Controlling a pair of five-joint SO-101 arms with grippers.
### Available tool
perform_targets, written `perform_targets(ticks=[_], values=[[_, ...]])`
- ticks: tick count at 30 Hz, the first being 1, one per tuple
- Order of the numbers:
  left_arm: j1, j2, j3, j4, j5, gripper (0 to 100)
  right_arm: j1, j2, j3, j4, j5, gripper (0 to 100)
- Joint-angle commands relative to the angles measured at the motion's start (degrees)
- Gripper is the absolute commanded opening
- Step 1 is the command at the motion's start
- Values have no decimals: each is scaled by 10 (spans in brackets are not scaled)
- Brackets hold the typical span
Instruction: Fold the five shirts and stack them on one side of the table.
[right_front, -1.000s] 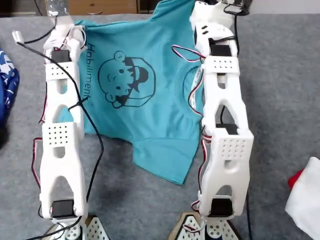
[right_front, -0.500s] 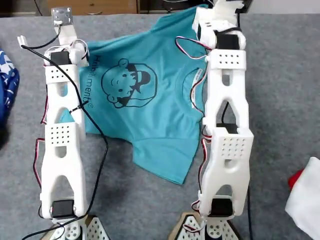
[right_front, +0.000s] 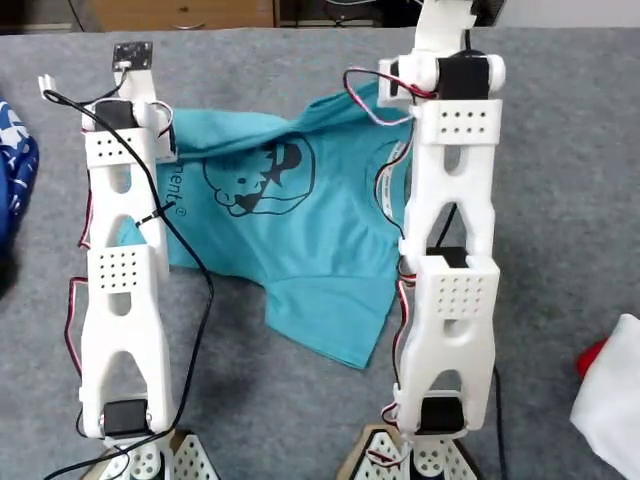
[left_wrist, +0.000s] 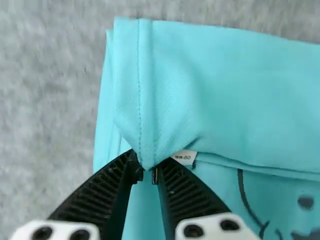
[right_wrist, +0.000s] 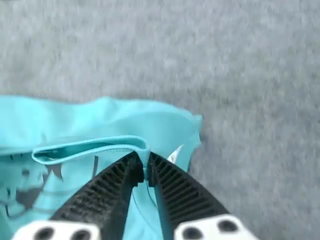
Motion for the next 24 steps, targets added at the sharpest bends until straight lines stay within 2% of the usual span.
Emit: perform_targets(ticks=[1, 7, 14, 24], values=[[-13, -14, -25, 41, -4, 19, -1, -6, -12, 24, 5, 4], [-25, -14, -25, 55, -4, 19, -16, -44, 103, 24, 5, 4], [-40, -8, -20, 55, -34, 19, -25, -186, 416, 11, 7, 4], [-39, -8, -20, 76, -77, 19, -61, -405, 855, -171, 6, 4]])
